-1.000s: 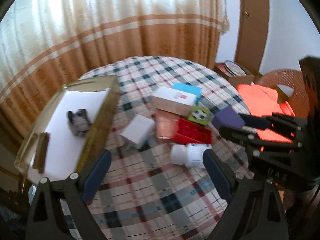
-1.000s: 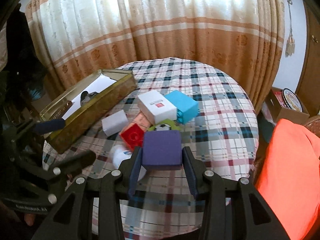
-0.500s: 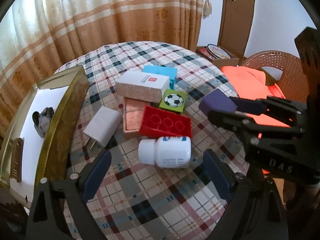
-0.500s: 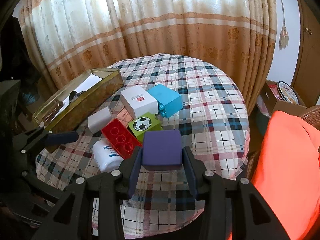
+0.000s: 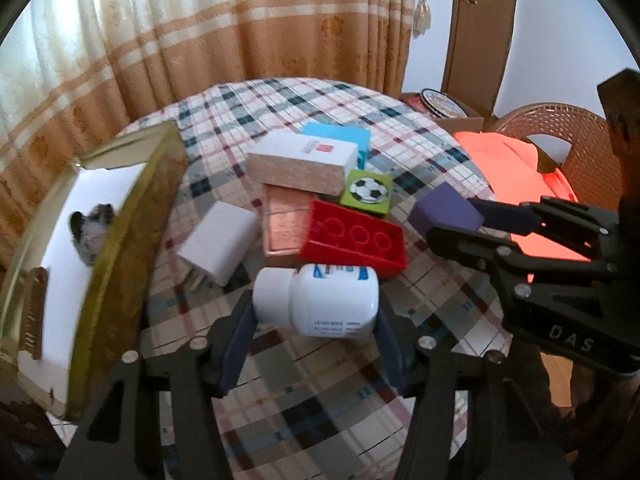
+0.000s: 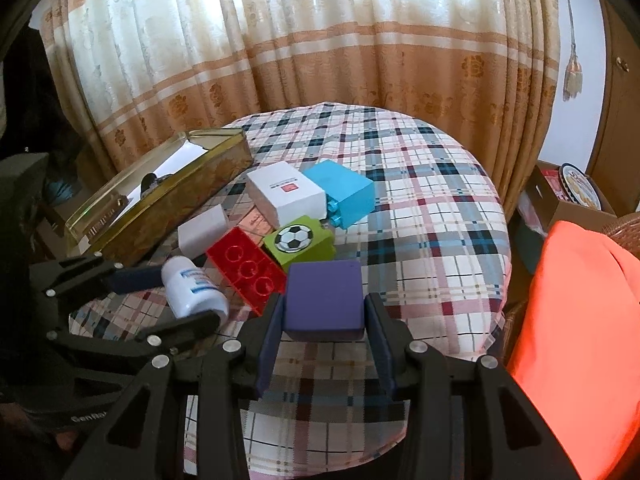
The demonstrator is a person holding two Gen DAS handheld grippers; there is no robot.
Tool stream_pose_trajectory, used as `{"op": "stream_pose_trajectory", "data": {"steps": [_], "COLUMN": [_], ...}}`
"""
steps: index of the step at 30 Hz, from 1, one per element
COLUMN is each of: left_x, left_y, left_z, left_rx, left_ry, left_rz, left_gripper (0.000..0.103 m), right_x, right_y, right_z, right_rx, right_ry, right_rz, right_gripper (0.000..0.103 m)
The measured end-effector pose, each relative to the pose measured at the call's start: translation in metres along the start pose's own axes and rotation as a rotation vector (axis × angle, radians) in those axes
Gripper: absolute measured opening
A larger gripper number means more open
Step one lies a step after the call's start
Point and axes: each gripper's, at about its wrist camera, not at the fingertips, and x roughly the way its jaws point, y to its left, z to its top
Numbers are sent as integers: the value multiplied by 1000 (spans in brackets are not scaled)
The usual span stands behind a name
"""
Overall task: Organize rigid objects
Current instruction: 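Grasp the white pill bottle with the left tool, then carry the purple cube and white bottle over the gold tray with both tools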
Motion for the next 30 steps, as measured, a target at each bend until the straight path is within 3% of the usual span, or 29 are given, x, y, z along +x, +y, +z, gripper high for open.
{"op": "stream_pose_trajectory", "data": {"steps": [30], "left_x": [-42], "left_y": [16], "left_z": [3], "left_rx": [-5], "left_ry": [-159], "left_rz": [86], "left_gripper": [56], "right_x": [-13], "right_y": [30], "right_z": [5], "right_rx": [-69], "right_ry": [-56], "right_rz": [34], "right_gripper": [44]}}
